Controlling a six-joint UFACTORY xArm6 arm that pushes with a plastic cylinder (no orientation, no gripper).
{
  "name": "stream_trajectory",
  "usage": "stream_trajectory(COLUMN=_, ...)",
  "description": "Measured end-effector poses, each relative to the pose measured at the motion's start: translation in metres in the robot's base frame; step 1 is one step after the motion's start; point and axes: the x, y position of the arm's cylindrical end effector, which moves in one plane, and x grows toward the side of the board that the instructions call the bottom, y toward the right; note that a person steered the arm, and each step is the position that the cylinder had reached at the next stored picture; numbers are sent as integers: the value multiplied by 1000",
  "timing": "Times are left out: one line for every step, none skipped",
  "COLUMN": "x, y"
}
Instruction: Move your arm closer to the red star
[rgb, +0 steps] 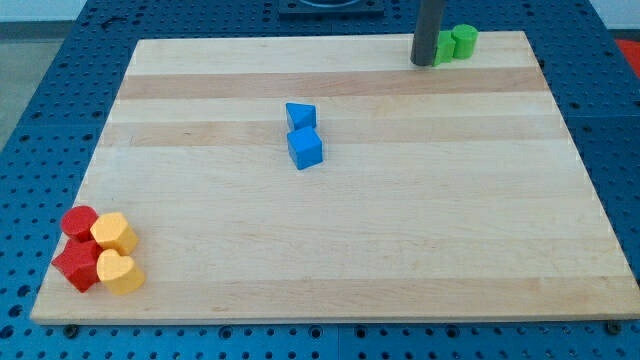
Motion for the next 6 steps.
stream_trajectory(x=0, y=-3)
stream_trajectory(x=0, y=-7)
stream_trajectory(x=15, y=-6)
stream_trajectory(x=55, y=-4)
stream_trajectory(x=104, y=4)
stream_trajectory(x=175, y=19)
